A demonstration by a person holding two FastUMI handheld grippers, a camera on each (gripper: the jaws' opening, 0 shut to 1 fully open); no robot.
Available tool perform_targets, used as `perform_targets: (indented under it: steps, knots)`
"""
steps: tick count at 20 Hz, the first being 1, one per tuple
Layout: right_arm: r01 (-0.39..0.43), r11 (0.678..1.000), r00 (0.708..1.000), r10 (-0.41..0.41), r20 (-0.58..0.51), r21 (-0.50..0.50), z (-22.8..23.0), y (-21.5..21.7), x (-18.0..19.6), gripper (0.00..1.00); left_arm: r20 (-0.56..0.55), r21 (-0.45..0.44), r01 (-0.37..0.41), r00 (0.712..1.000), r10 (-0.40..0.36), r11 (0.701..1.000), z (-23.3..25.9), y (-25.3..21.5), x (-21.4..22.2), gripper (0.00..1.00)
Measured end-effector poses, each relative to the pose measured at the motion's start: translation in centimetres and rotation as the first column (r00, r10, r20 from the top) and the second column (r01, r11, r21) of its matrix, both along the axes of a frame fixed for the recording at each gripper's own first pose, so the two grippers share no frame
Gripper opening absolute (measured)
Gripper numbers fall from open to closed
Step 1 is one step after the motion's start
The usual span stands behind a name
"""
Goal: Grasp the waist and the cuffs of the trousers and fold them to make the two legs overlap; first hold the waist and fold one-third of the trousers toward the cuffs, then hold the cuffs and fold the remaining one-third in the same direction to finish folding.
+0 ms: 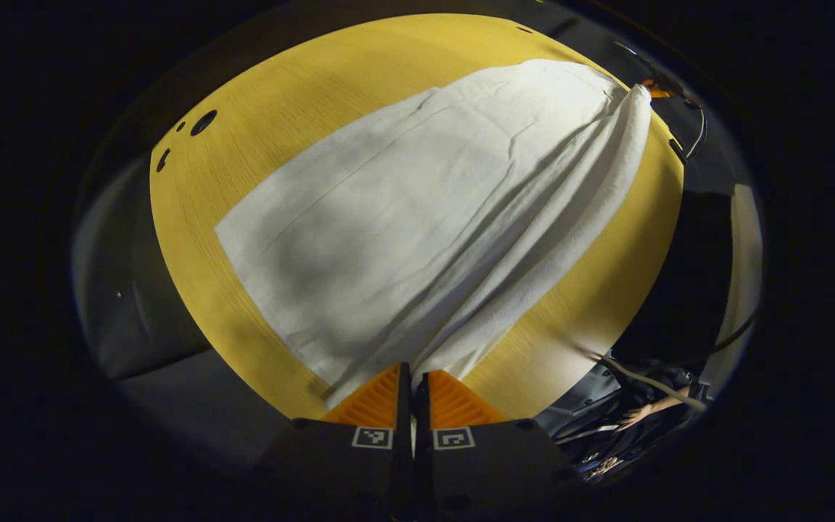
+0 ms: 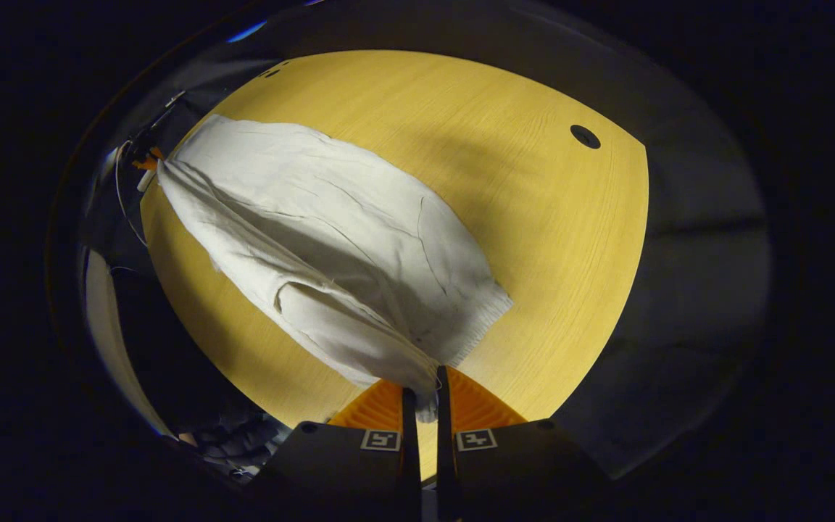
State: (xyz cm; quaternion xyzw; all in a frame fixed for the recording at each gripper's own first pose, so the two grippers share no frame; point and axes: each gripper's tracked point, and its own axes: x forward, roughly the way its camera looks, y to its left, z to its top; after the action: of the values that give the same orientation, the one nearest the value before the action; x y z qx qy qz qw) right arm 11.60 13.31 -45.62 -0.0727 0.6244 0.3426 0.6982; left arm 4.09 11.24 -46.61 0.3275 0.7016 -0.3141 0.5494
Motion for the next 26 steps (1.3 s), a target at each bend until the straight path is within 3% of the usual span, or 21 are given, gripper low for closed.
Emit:
perform_targets:
  steps: [1, 6, 12, 16, 17, 19, 20, 21, 22, 23, 24, 25, 26]
  knots:
    - [0.007, 1.0, 1.0, -0.007, -0.006, -0.006, -0.2, 0.1, 0.5, 0.13, -0.011, 0.018, -0.015, 1.0, 0.016, 1.0, -0.3, 0.0, 0.2, 0.06]
    - [0.079, 0.997, 0.996, -0.079, -0.045, -0.002, -2.1, 1.0, 2.9, 0.13, -0.054, 0.051, -0.234, 0.97, 0.237, 0.971, -1.6, -0.7, 1.7, 0.06]
    - [0.09, 0.996, 0.992, -0.089, -0.086, 0.005, -4.5, 2.0, 4.8, 0.13, -0.144, 0.082, -0.268, 0.95, 0.278, 0.96, -3.3, -0.2, 2.5, 0.06]
    - [0.139, 0.99, 0.985, -0.139, -0.104, -0.007, -5.2, 1.5, 5.3, 0.24, -0.174, 0.11, -0.227, 0.954, 0.244, 0.968, -3.5, 0.5, 2.9, 0.09]
    - [0.161, 0.987, 0.98, -0.16, -0.12, -0.006, -5.1, 1.3, 5.1, 0.35, -0.155, 0.127, -0.222, 0.958, 0.241, 0.967, -3.4, 1.1, 3.3, 0.18]
    - [0.217, 0.976, 0.966, -0.212, -0.146, 0.02, -4.6, 1.2, 4.9, 0.36, -0.121, 0.143, -0.221, 0.964, 0.239, 0.965, -3.1, 1.7, 3.7, 0.5]
    - [0.252, 0.967, 0.958, -0.244, -0.15, 0.036, -4.3, 1.0, 4.9, 0.59, -0.106, 0.134, -0.226, 0.965, 0.24, 0.965, -2.9, 1.7, 3.7, 0.66]
    - [0.297, 0.953, 0.946, -0.285, -0.153, 0.061, -3.8, 0.9, 4.9, 0.37, -0.089, 0.119, -0.226, 0.967, 0.237, 0.967, -2.4, 1.6, 3.7, 0.82]
    - [0.355, 0.931, 0.928, -0.34, -0.15, 0.086, -3.3, 0.6, 5.1, 0.52, -0.072, 0.1, -0.225, 0.97, 0.233, 0.969, -2.1, 1.6, 3.8, 0.84]
    - [0.406, 0.907, 0.909, -0.389, -0.147, 0.109, -2.8, 0.4, 5.3, 0.55, -0.045, 0.076, -0.224, 0.973, 0.228, 0.972, -1.5, 1.6, 3.9, 0.9]
    - [0.474, 0.868, 0.878, -0.455, -0.149, 0.148, -2.3, 0.5, 5.4, 0.71, -0.017, 0.064, -0.223, 0.974, 0.224, 0.973, -1.1, 1.8, 4.0, 0.94]
    - [0.529, 0.827, 0.848, -0.504, -0.167, 0.19, -1.6, 0.7, 5.5, 0.66, 0.016, 0.051, -0.226, 0.974, 0.225, 0.973, -0.5, 1.9, 4.1, 1.0]
    - [0.598, 0.766, 0.801, -0.563, -0.203, 0.237, -0.6, 0.8, 5.3, 0.7, 0.057, 0.04, -0.229, 0.972, 0.227, 0.973, 0.1, 2.2, 4.3, 1.0]
